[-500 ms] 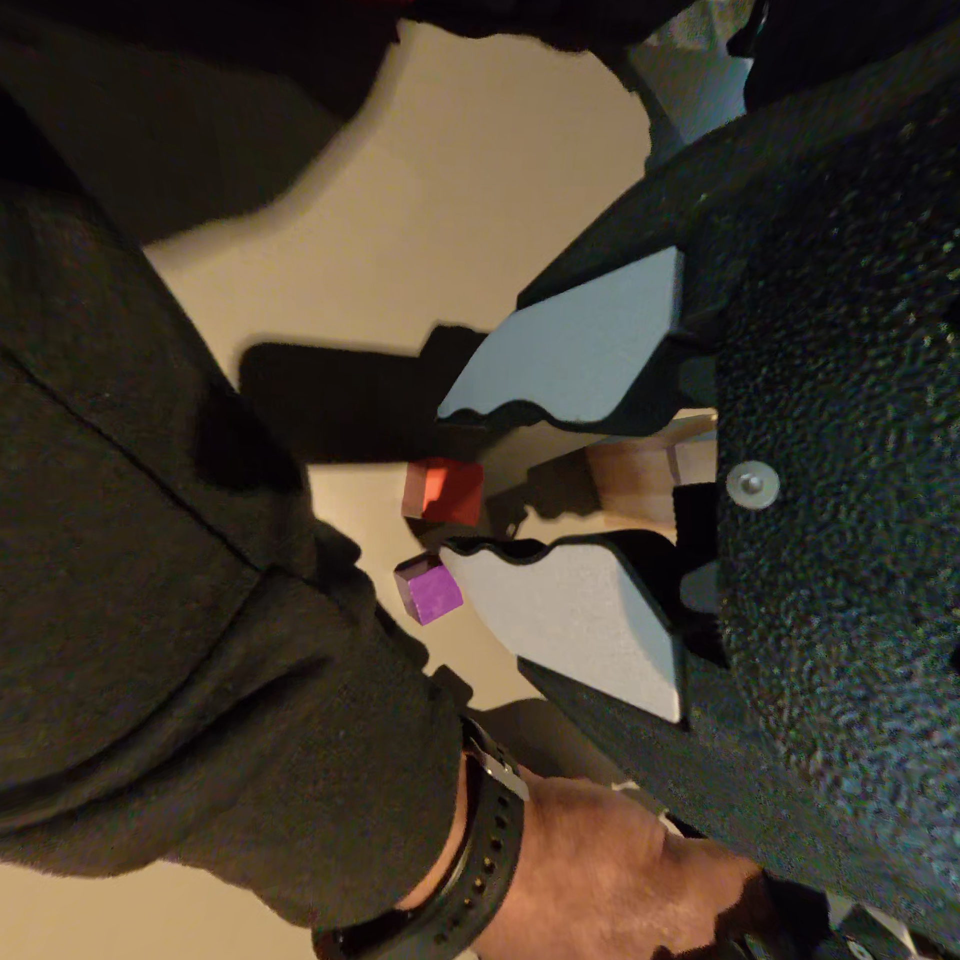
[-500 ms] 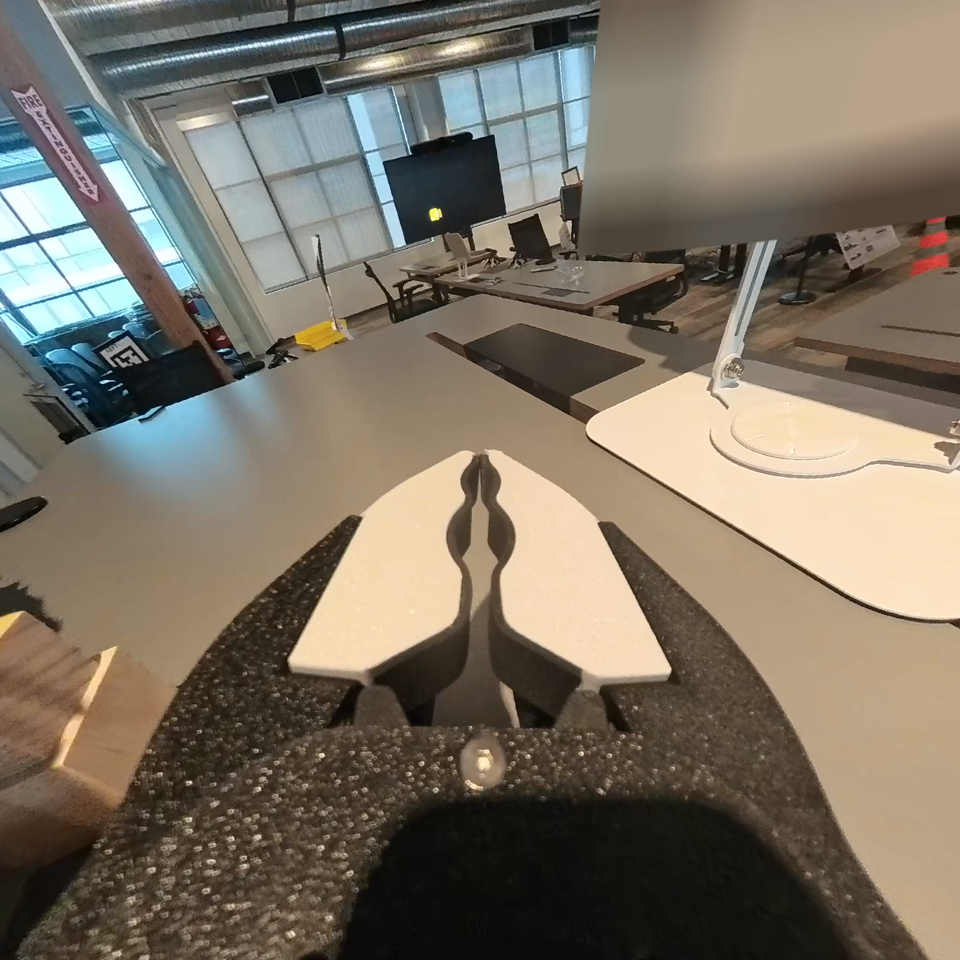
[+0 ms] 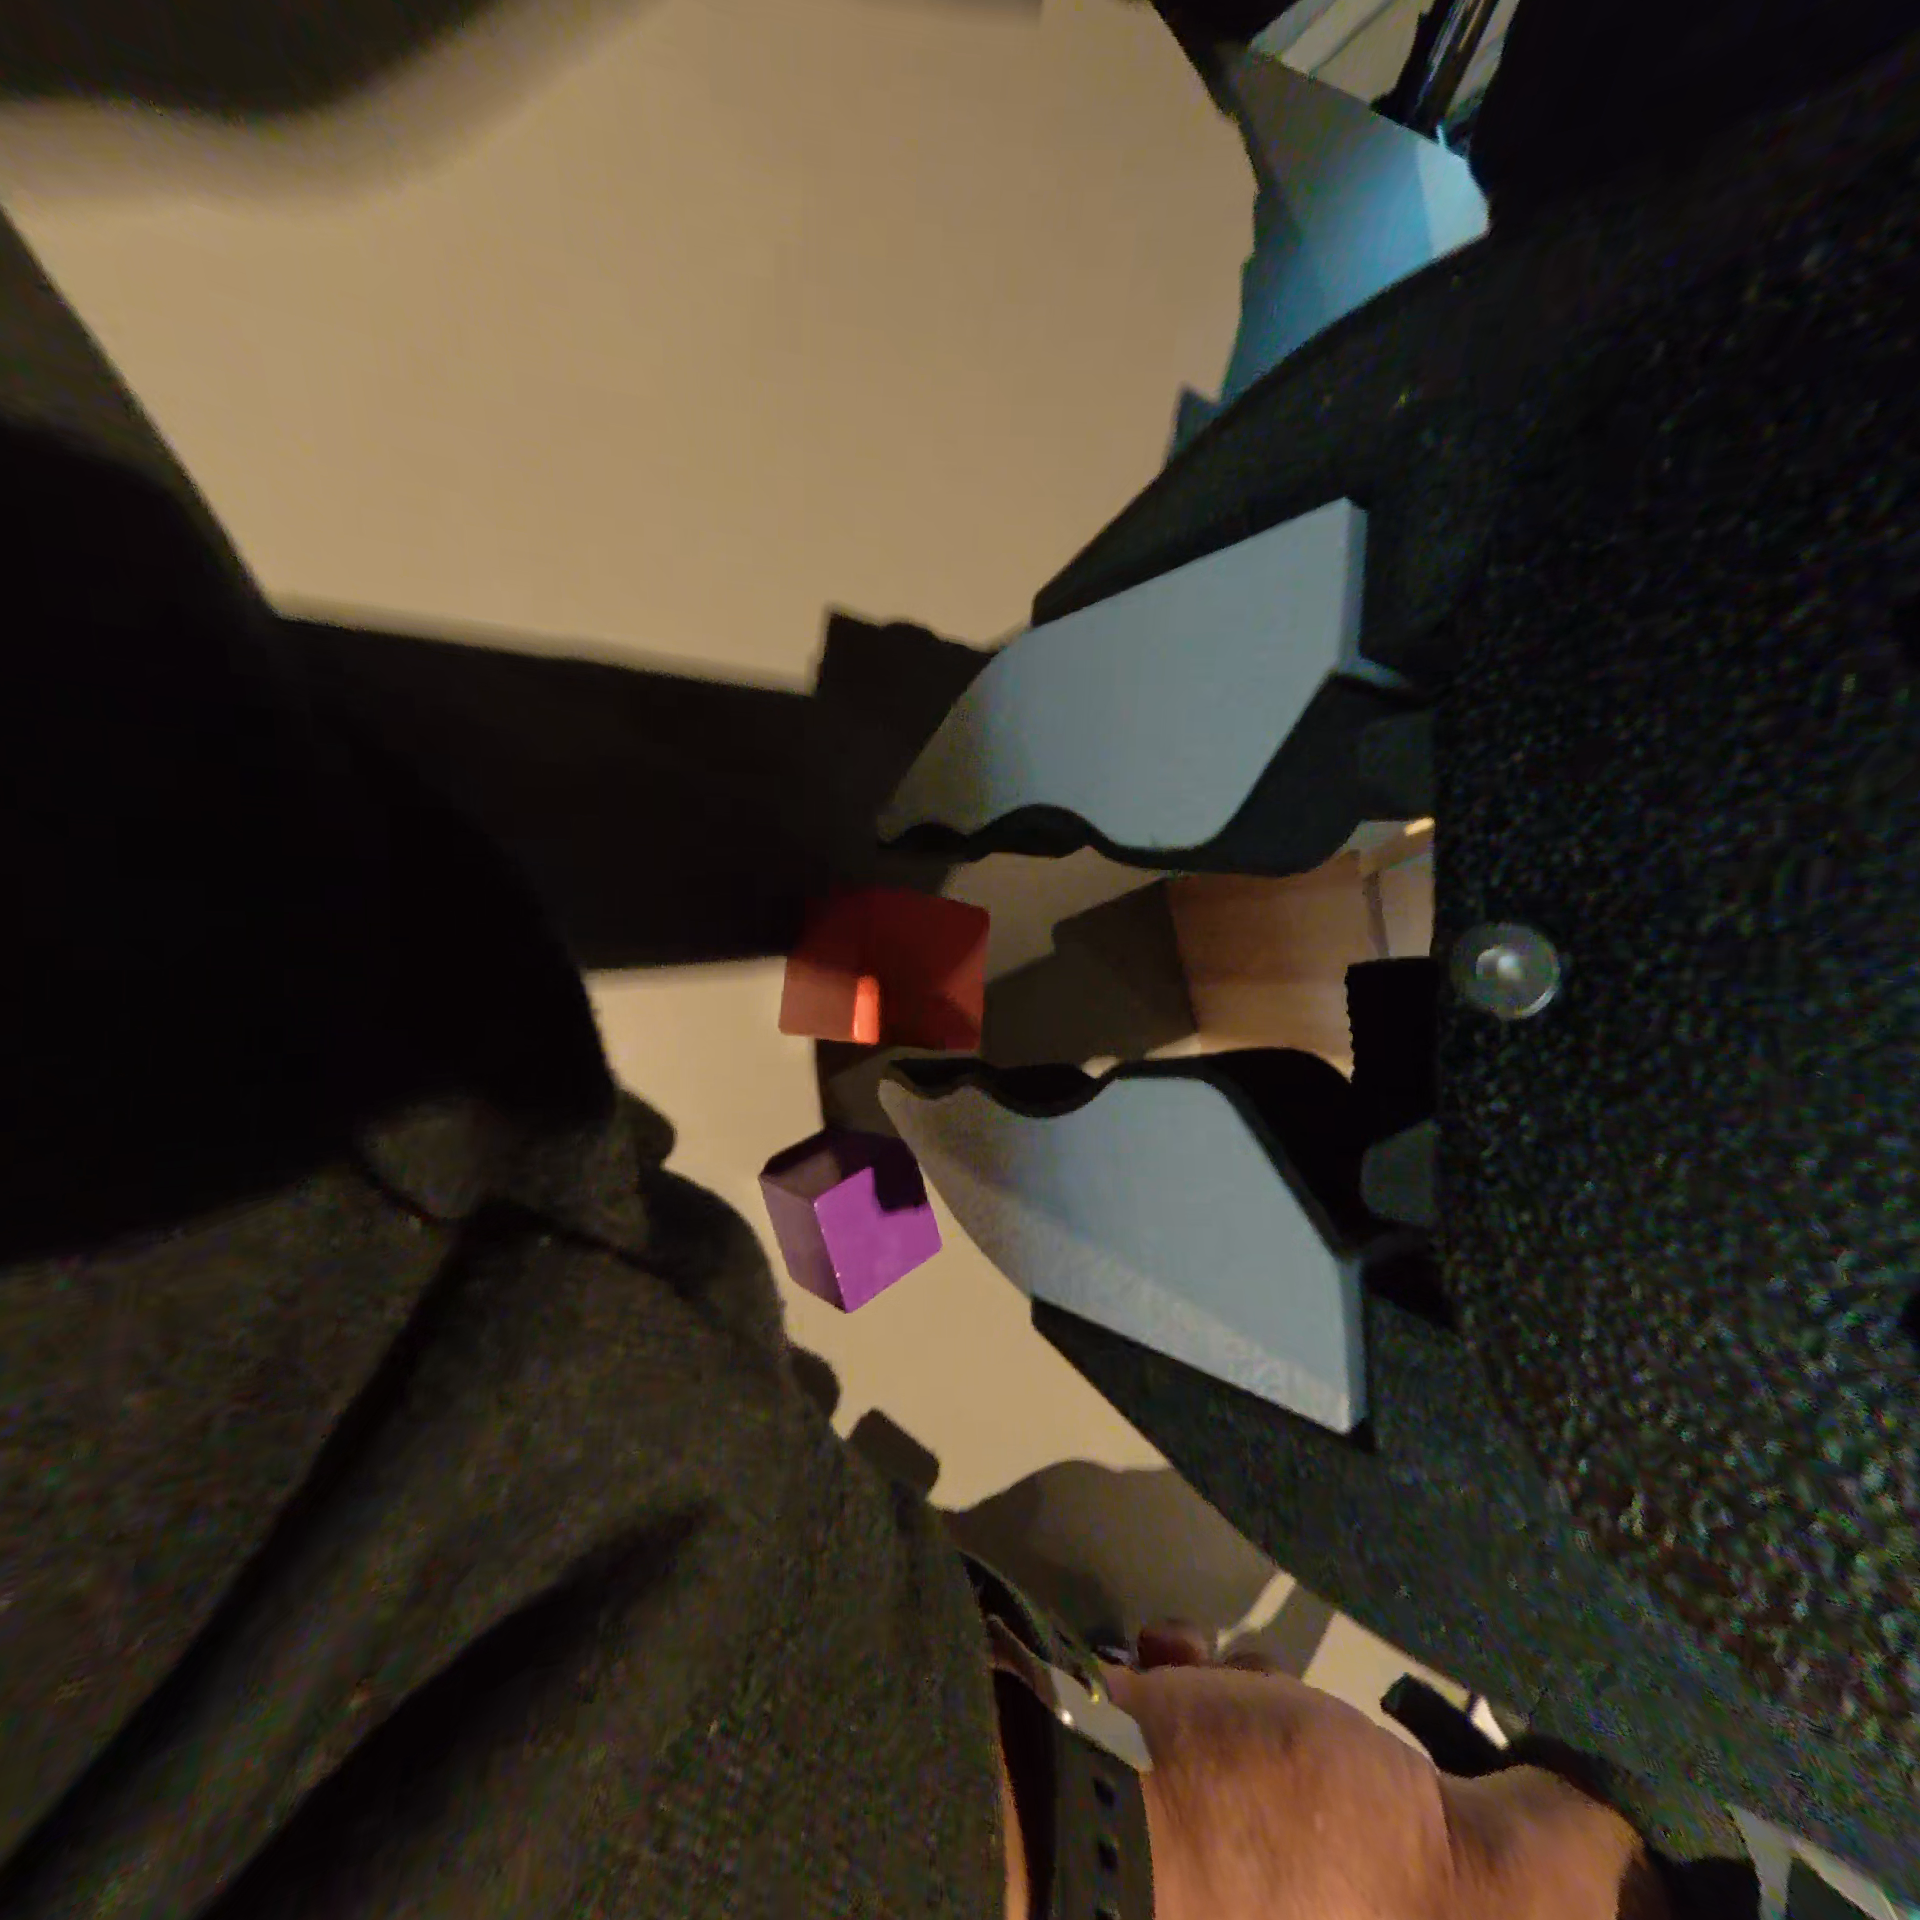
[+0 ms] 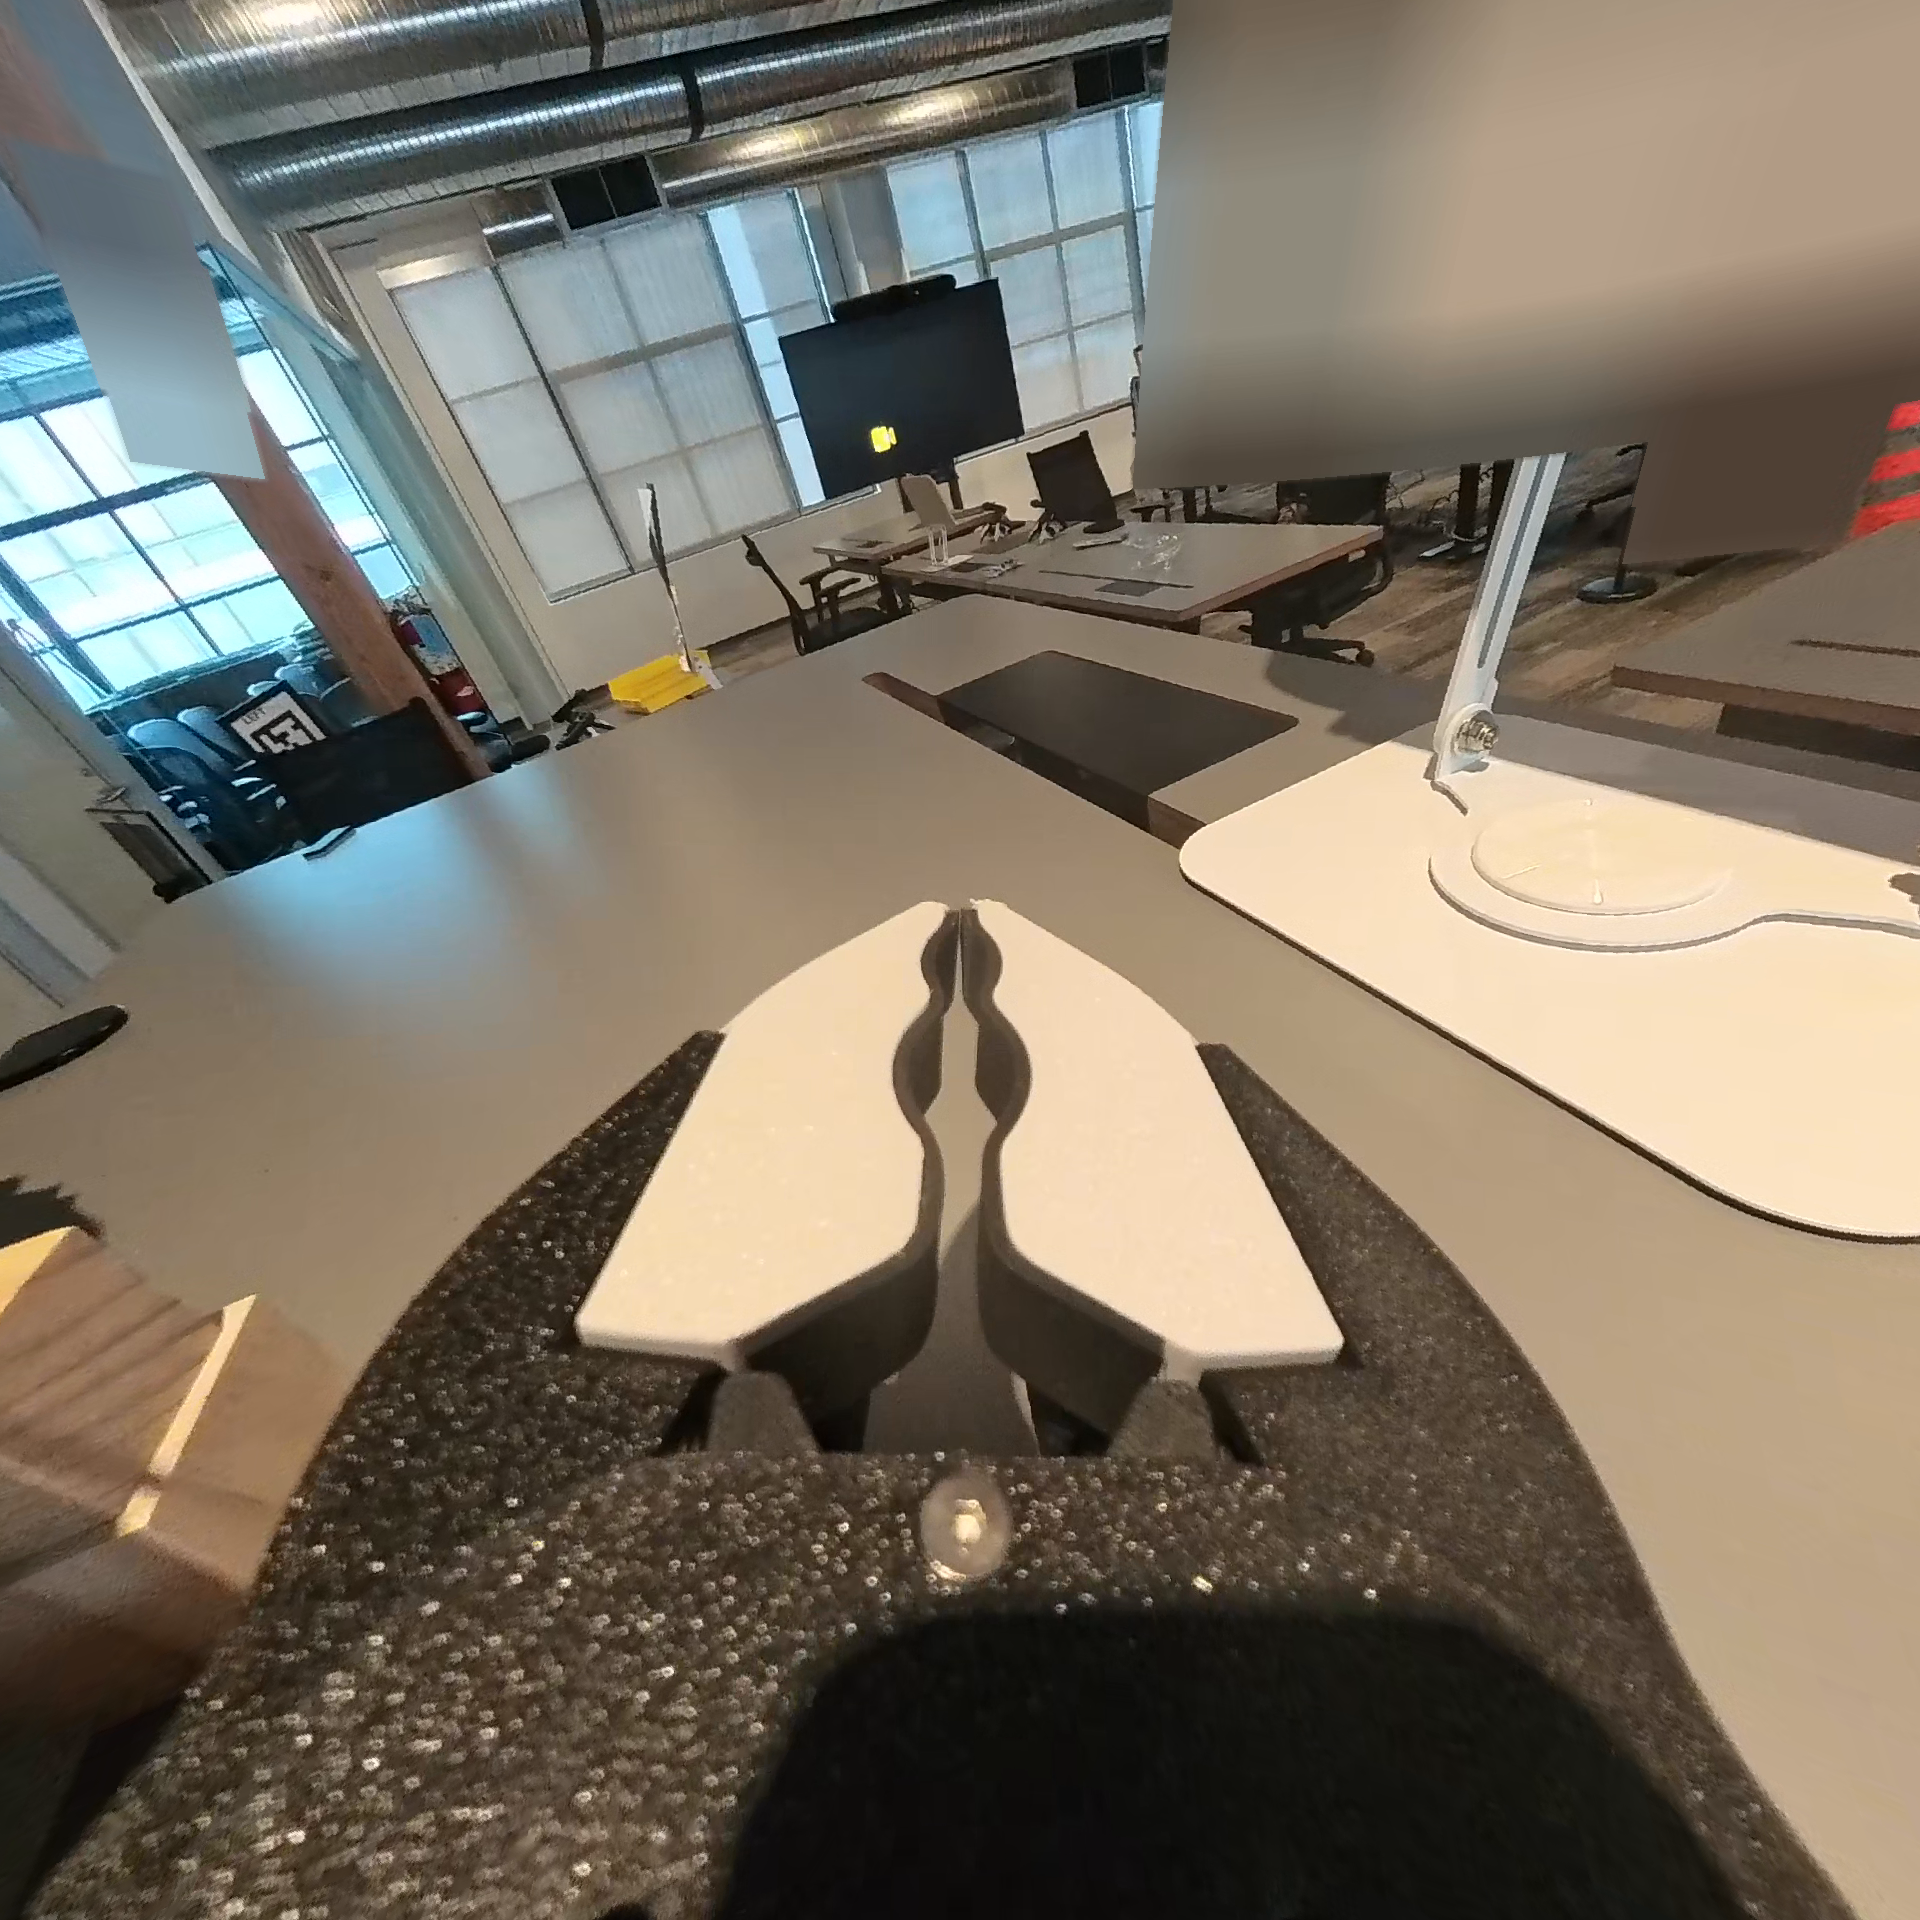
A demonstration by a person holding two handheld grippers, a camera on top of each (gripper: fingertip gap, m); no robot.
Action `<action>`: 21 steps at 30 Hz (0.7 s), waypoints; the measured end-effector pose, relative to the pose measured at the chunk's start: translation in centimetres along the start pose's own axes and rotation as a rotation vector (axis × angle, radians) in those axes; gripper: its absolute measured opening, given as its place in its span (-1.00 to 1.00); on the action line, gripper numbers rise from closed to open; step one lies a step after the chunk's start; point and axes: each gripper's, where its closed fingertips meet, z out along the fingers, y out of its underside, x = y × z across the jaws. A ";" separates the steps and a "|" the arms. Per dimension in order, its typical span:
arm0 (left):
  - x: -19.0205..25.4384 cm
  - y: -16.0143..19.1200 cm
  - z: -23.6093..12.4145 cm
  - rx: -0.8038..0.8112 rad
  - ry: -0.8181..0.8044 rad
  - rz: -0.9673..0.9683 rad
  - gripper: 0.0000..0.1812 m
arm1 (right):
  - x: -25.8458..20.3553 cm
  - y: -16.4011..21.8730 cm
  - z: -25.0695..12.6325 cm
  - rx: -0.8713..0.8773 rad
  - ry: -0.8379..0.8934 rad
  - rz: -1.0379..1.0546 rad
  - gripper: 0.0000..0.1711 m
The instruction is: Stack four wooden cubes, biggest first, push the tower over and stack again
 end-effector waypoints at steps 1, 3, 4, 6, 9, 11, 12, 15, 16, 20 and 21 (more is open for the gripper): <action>0.0 0.1 0.2 -0.006 -0.001 -0.001 -0.62 | 0.0 0.0 0.0 0.001 0.000 0.001 -1.00; 0.0 0.3 0.6 -0.020 -0.006 -0.007 -0.67 | 0.0 0.0 0.0 0.001 -0.001 0.003 -1.00; 0.0 0.4 0.8 -0.028 -0.009 -0.009 -0.68 | 0.0 0.0 0.0 0.000 -0.001 0.003 -1.00; 0.0 0.3 0.9 -0.027 -0.016 -0.011 -0.68 | 0.0 0.0 0.0 0.000 -0.002 0.006 -1.00; 0.3 -0.4 0.3 0.033 0.009 -0.045 -0.68 | 0.1 0.0 0.0 0.003 -0.002 0.009 -1.00; 0.3 -0.6 -1.1 0.103 0.003 -0.065 -0.68 | 0.1 -0.1 0.0 0.004 -0.002 0.008 -1.00; 0.2 -0.5 -2.3 0.149 -0.004 -0.084 -0.68 | 0.1 -0.1 -0.1 0.006 -0.003 0.009 -1.00; -0.5 1.7 -6.9 0.264 -0.077 -0.142 -0.68 | 0.1 -0.1 -0.1 0.008 -0.003 0.013 -1.00; -0.9 3.0 -8.6 0.295 -0.112 -0.174 -0.68 | 0.1 -0.1 -0.1 0.008 -0.003 0.013 -1.00; -1.7 9.2 -12.9 0.292 -0.223 -0.302 -0.68 | 0.1 -0.1 0.0 0.005 -0.003 0.015 -1.00; -1.5 10.2 -12.9 0.270 -0.216 -0.317 -0.68 | 0.1 -0.1 0.0 0.005 -0.002 0.015 -1.00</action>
